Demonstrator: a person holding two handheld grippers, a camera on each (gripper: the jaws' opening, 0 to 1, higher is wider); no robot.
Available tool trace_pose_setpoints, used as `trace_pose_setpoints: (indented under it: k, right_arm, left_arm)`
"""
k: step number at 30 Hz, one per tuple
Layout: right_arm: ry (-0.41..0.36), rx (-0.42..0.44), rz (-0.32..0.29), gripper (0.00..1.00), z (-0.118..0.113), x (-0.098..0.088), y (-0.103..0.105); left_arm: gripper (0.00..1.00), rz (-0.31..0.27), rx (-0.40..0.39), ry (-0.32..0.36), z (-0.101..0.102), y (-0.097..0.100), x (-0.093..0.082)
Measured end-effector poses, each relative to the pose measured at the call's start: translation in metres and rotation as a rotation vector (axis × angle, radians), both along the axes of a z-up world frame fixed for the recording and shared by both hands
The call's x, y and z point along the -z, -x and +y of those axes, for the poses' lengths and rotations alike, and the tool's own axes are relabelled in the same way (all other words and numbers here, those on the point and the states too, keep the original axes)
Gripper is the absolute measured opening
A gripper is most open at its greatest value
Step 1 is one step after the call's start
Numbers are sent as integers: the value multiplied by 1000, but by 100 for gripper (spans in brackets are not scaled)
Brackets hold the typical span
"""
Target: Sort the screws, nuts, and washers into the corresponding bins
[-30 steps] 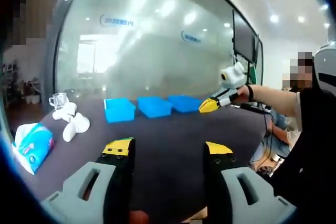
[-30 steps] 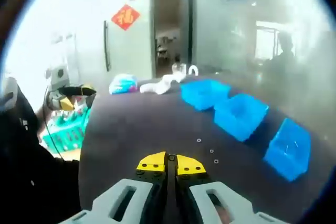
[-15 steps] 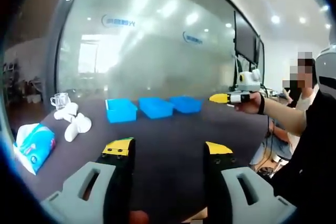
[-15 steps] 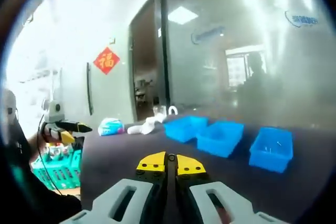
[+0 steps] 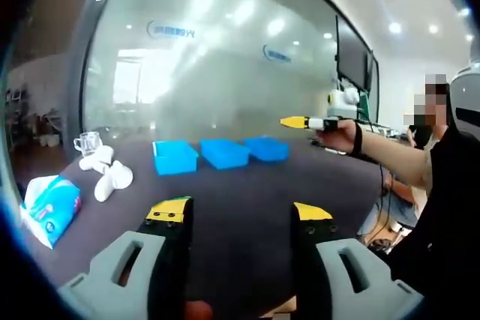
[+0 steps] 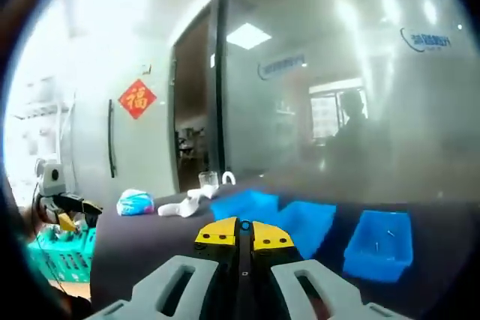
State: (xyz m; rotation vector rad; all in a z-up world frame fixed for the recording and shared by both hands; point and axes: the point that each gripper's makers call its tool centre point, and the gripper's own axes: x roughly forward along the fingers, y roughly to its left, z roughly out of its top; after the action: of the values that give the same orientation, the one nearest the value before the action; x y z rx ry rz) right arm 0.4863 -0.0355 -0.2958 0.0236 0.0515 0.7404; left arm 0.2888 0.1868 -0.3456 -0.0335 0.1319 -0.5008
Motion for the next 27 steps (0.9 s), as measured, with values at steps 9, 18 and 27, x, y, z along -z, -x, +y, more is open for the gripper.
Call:
trace_pose_setpoints:
  k: [9, 18, 27]
  right_arm:
    - [29, 90, 27, 2, 16, -3, -68]
    - [116, 125, 61, 2, 39, 12, -114]
    - [158, 165, 67, 2, 46, 21, -149]
  left_arm:
    - [51, -5, -4, 2, 2, 0, -3]
    - [51, -1, -6, -1, 1, 2, -5]
    - [51, -3, -10, -13, 0, 3, -8]
